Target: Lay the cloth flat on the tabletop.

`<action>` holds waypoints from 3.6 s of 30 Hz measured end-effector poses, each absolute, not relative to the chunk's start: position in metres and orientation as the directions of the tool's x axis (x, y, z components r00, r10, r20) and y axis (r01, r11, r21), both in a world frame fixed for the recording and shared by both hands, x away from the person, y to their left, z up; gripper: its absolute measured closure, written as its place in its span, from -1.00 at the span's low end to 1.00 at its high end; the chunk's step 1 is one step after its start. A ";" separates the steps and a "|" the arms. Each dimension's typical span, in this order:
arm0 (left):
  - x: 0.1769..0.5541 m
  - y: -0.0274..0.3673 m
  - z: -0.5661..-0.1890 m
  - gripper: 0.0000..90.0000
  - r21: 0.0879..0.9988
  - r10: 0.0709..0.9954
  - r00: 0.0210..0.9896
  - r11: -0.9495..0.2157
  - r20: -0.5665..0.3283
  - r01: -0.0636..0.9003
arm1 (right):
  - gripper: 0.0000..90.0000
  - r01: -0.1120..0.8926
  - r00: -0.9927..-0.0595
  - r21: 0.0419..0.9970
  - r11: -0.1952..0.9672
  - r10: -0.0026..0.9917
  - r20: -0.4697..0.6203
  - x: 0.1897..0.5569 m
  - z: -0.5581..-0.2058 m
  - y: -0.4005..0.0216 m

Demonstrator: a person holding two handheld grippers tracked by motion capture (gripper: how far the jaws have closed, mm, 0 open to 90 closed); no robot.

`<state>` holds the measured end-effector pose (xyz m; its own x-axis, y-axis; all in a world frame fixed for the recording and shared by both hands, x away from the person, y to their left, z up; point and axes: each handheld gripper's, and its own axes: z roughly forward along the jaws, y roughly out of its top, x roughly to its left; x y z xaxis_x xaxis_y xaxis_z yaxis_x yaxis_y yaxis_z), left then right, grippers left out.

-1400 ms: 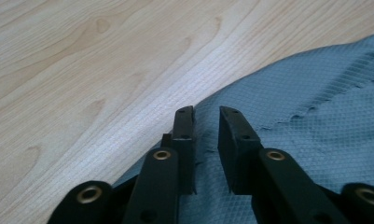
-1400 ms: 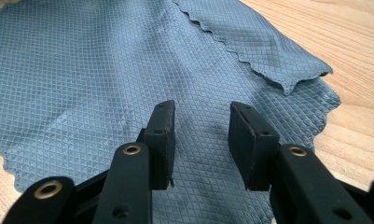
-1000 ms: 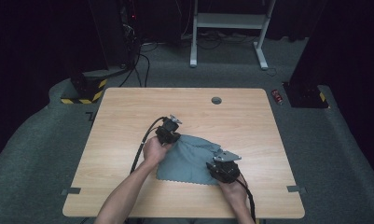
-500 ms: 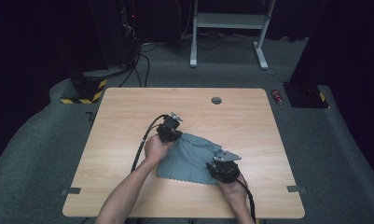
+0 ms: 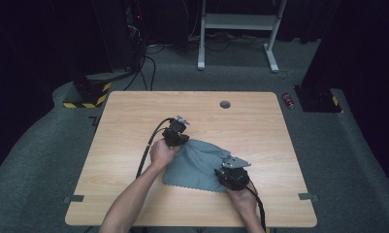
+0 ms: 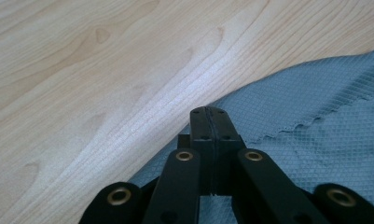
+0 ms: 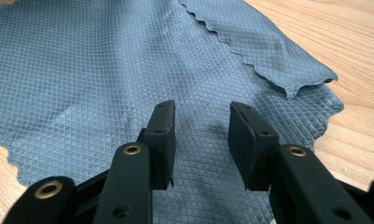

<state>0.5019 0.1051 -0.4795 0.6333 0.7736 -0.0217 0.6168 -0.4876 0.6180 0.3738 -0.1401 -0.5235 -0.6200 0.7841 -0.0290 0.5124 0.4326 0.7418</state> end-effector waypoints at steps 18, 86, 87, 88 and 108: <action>0.501 0.100 -0.484 0.99 0.587 0.761 0.649 -0.529 0.008 0.613 | 0.37 0.512 -0.619 0.742 0.432 0.785 -0.030 0.374 -0.524 -0.140; 0.372 0.152 -0.526 0.10 0.766 0.826 0.564 -0.371 0.013 0.525 | 1.00 0.533 -0.589 0.697 0.479 0.802 -0.101 0.446 -0.490 -0.144; 0.371 0.153 -0.526 0.10 0.767 0.825 0.564 -0.370 0.011 0.525 | 1.00 0.531 -0.586 0.700 0.477 0.804 -0.104 0.450 -0.487 -0.145; 0.369 0.153 -0.526 0.10 0.765 0.825 0.564 -0.376 0.021 0.522 | 1.00 0.532 -0.575 0.706 0.468 0.811 -0.106 0.455 -0.484 -0.146; 0.368 0.155 -0.527 -0.10 0.759 0.846 0.533 -0.350 0.004 0.549 | 0.51 0.570 -0.588 0.688 0.449 0.808 -0.041 0.453 -0.499 -0.137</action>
